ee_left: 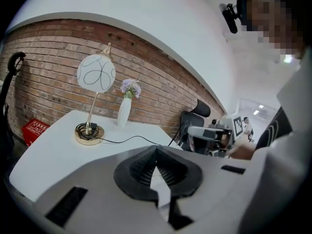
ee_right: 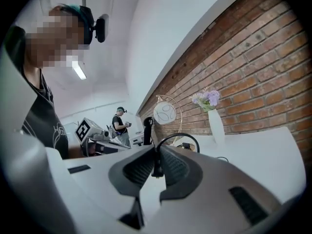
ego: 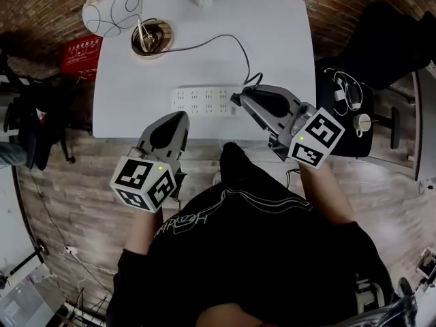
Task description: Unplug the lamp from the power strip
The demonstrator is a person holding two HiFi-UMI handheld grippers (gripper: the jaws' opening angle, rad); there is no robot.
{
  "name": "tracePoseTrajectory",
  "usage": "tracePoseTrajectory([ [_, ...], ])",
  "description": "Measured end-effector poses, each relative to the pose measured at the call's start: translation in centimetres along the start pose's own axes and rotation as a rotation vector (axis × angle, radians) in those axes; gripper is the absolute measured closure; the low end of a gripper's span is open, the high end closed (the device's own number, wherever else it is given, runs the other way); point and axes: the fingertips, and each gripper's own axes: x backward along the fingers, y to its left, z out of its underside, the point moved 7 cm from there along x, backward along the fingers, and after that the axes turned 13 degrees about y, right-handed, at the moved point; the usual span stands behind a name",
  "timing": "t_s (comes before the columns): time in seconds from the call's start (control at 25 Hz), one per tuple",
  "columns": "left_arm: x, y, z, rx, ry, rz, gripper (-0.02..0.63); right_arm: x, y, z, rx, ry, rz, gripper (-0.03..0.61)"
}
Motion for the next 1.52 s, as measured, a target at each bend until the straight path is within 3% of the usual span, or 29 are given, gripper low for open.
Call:
tracePoseTrajectory([
  [0.52, 6.6, -5.1, -2.0, -0.119, -0.135, 0.079, 0.611, 3.4, 7.5, -1.5, 0.027, -0.057, 0.037, 0.560],
  [1.52, 8.2, -6.5, -2.2, -0.174, -0.174, 0.105, 0.611, 4.5, 9.6, -2.1, 0.042, -0.069, 0.063, 0.560],
])
